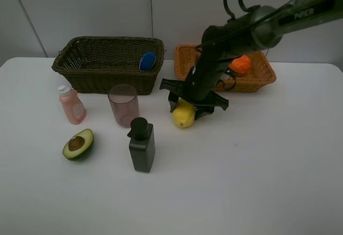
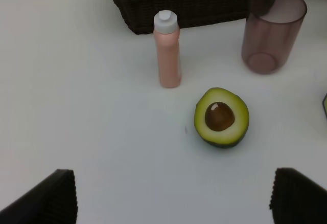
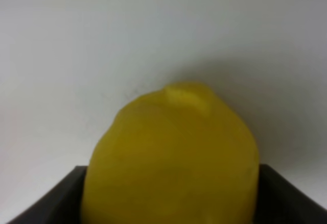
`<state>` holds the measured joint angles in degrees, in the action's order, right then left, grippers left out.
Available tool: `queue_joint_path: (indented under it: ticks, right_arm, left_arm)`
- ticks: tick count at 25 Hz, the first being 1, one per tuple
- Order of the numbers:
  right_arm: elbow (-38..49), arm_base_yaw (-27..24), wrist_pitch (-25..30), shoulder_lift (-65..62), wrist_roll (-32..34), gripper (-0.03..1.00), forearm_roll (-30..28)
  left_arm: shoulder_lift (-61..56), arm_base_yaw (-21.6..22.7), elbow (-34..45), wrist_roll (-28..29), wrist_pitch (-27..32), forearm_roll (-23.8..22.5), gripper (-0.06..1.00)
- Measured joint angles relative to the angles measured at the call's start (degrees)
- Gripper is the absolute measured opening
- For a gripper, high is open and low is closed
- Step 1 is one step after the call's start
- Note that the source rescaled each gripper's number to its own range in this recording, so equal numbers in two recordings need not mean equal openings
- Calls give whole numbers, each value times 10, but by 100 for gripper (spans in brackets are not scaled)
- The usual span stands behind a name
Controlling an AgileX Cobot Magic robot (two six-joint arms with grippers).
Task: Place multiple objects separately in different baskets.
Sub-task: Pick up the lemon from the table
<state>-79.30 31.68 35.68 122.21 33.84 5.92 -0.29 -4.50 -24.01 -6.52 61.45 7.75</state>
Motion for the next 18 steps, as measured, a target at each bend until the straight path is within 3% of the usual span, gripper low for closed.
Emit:
queue_joint_path:
  ticks: [18]
  right_arm:
    - [0, 1, 4, -14, 0, 43, 2]
  left_arm:
    - [0, 0, 0, 0, 0, 0, 100]
